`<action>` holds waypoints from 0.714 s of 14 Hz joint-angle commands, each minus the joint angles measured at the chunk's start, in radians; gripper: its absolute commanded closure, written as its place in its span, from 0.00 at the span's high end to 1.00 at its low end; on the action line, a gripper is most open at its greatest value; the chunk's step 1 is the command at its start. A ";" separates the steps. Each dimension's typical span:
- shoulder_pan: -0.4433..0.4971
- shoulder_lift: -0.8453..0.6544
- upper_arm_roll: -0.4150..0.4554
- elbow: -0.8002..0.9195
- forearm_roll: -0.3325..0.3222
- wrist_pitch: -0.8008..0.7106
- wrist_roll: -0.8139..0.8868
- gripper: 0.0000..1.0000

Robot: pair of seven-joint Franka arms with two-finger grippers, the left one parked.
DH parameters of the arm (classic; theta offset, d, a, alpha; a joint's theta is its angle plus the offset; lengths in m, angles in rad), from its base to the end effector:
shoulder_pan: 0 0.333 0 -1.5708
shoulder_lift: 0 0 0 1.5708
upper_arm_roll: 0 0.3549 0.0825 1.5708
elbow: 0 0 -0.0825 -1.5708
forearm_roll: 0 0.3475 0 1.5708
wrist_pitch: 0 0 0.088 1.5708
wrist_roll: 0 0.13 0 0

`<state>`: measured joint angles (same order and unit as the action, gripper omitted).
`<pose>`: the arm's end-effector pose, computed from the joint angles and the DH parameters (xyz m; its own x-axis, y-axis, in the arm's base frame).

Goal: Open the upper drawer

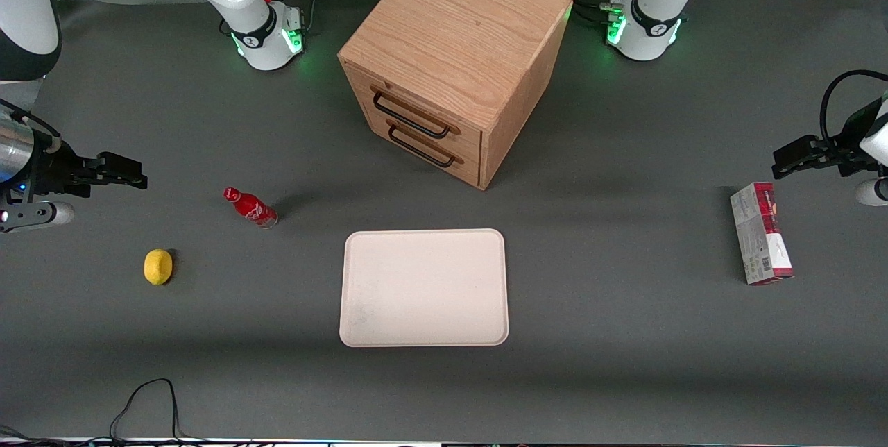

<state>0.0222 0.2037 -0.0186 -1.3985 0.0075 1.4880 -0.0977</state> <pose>0.5751 0.0043 0.5963 0.9884 0.1017 -0.1130 0.1006 -0.9948 -0.0148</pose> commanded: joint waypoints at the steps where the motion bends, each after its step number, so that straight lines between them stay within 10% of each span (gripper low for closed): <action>1: 0.007 0.011 -0.006 0.033 -0.003 -0.025 -0.010 1.00; 10: -0.001 0.014 -0.009 0.039 -0.001 -0.043 -0.016 1.00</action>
<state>0.0209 0.2041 -0.0222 -1.3901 0.0074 1.4703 -0.0977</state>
